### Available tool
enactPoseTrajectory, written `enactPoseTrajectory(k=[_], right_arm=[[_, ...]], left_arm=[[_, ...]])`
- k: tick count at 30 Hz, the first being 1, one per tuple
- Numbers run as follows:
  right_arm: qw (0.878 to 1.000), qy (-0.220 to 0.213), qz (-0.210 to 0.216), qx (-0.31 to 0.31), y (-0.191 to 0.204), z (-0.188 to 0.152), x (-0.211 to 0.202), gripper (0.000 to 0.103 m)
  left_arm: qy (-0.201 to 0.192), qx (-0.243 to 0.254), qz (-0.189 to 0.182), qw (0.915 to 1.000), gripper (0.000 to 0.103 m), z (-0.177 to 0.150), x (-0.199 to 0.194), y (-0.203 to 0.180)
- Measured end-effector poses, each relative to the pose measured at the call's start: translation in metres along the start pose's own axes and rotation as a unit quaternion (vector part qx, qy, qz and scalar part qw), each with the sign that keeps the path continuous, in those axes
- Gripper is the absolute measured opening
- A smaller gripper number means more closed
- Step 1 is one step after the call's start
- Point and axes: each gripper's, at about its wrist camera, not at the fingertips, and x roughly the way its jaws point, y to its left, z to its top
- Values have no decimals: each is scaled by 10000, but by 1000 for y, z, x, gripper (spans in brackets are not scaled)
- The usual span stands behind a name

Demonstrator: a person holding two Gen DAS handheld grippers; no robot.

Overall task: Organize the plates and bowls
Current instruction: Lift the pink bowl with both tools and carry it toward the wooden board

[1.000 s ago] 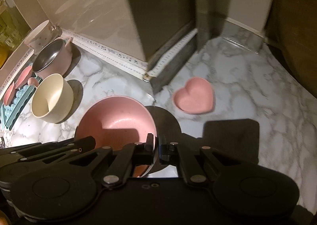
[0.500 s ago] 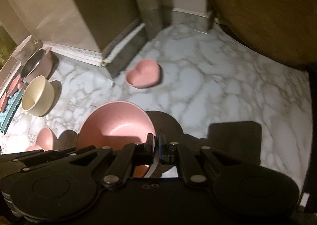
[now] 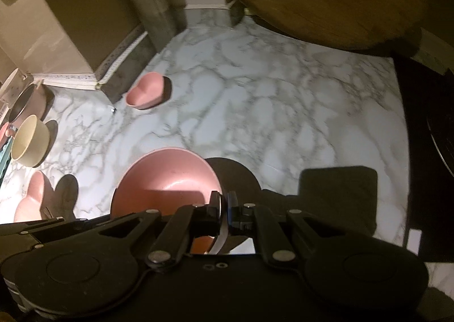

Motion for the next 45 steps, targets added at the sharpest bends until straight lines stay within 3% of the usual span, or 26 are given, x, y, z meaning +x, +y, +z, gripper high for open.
enactPoseTrajectory(k=[19,30,45], right_arm=[[9995,166,-130,231,-30,-19,10,4],[9992,268,-103,264,-33,-19,14,11],[10000,-67,26,2,-13,-18,-14,20]], left_arm=[[184,180,-12,9997,11,-11,20,-21],[199,131,-130,9996,11,-8,19,-17],[-249,85,-145,9995,11,-8,-17,-2]])
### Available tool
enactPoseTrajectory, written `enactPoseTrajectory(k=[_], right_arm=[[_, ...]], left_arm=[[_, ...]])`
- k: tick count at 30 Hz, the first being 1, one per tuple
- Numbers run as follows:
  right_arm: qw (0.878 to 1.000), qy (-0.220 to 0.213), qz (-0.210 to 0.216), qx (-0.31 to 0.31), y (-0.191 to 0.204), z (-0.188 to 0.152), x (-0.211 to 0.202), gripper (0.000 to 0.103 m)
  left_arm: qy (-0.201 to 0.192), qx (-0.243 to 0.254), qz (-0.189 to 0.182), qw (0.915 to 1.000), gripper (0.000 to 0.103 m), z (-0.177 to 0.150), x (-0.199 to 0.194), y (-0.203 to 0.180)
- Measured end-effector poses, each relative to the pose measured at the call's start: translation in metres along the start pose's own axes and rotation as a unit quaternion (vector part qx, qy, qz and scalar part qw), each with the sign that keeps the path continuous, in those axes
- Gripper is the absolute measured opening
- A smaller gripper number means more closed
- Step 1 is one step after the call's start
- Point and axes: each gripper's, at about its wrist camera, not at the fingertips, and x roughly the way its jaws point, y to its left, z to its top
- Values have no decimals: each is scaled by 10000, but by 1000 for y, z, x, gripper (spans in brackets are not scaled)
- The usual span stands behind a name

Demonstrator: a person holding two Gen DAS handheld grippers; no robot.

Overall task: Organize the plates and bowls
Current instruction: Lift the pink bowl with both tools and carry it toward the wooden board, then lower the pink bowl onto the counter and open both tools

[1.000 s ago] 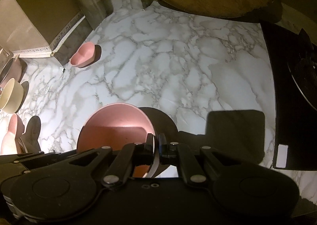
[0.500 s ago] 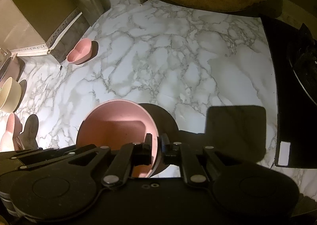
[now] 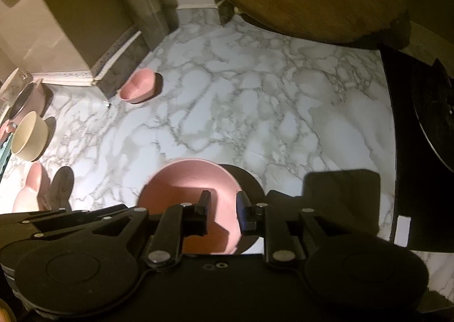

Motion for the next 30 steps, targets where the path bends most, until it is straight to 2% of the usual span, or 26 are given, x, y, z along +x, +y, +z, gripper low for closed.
enactPoseTrajectory(k=[16,22,30], right_arm=[[9961,-362,349,-731,76,3,-32,36],[9919,-537,543,-1010,114,1,-44,44],[9851,-726,821,-1327,161,1,-54,64]], left_arm=[[-898,-426,80,9950,12,-9,-72,62],[-1156,-630,169,9912,25,-20,-100,93],[-1344,-996,471,9848,26,-32,-126,136]])
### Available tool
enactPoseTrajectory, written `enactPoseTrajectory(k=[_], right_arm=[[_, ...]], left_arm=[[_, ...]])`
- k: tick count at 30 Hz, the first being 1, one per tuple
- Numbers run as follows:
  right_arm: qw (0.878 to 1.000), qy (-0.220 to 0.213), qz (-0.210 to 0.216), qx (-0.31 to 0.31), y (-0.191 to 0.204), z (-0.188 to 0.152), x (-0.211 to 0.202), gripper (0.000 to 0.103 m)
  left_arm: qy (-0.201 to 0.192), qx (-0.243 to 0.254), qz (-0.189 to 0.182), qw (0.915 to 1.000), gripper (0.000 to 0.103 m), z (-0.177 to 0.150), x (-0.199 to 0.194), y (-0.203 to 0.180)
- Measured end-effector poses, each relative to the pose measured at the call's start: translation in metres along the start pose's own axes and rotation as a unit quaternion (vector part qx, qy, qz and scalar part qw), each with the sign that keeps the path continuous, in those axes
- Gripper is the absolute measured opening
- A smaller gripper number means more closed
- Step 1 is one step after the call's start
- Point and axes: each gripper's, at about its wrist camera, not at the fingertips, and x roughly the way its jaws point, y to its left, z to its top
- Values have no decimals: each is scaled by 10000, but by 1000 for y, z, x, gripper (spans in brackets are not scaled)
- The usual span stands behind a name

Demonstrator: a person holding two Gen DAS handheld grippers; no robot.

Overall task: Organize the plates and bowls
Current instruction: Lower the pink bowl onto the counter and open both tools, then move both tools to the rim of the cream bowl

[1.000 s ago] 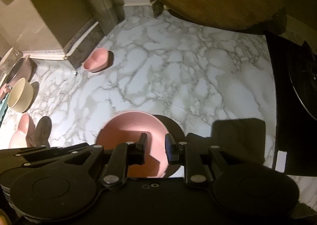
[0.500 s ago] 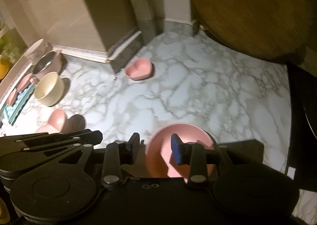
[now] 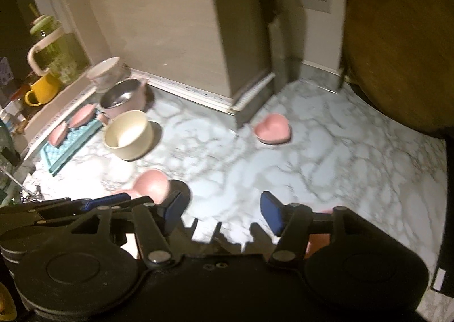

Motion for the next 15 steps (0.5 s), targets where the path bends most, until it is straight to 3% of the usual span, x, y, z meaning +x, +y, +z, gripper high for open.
enactPoseTrajectory(k=[11,13,14,15], right_arm=[[9987,-33,290,-409,39,29,25,80],[9979,1,413,-492,45,35,33,82],[9975,17,454,-538,48,38,37,83],[9972,29,482,-572,50,41,42,85]], left_arm=[[-130,-445,436,9980,28,8,-1,51],[-142,-568,528,9969,39,11,2,60],[-159,-619,580,9963,54,12,3,63],[-206,-647,654,9955,61,14,4,66]])
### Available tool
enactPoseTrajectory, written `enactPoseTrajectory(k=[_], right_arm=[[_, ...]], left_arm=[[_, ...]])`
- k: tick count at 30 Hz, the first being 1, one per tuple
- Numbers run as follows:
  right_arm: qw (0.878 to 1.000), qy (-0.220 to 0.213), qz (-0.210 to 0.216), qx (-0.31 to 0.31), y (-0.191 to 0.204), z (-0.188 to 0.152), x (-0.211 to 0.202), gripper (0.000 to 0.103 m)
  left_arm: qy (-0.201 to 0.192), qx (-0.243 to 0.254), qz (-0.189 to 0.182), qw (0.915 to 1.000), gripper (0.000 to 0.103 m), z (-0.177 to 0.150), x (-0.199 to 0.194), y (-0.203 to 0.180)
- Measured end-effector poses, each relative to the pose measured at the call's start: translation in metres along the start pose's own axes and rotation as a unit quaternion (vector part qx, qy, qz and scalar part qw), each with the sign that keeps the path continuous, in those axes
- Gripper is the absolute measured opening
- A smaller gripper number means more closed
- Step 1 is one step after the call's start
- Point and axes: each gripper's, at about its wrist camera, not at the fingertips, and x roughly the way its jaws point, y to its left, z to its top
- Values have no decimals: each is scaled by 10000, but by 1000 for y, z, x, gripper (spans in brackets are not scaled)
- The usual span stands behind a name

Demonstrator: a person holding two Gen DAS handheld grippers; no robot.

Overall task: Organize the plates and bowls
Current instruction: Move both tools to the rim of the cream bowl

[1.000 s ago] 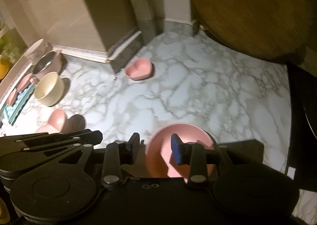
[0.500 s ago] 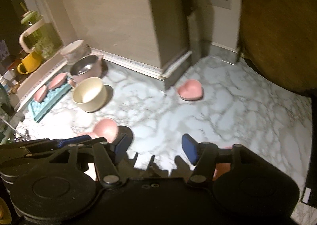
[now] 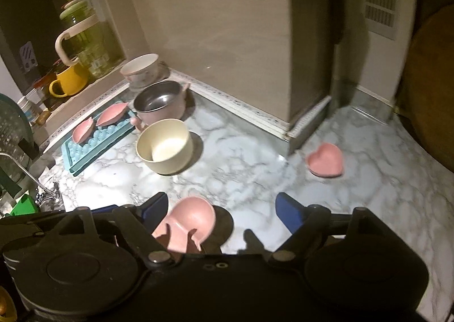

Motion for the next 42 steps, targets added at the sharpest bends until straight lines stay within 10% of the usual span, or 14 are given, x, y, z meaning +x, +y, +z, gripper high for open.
enactPoseTrajectory(k=[34,42], right_arm=[[9923,1094,586,9,16,86,197,83],[9909,1273,436,-72,18,85,220,61]], left_arm=[[-12,-1227,1618,9792,74,74,130,79],[111,-1276,1688,9773,74,77,153,81]])
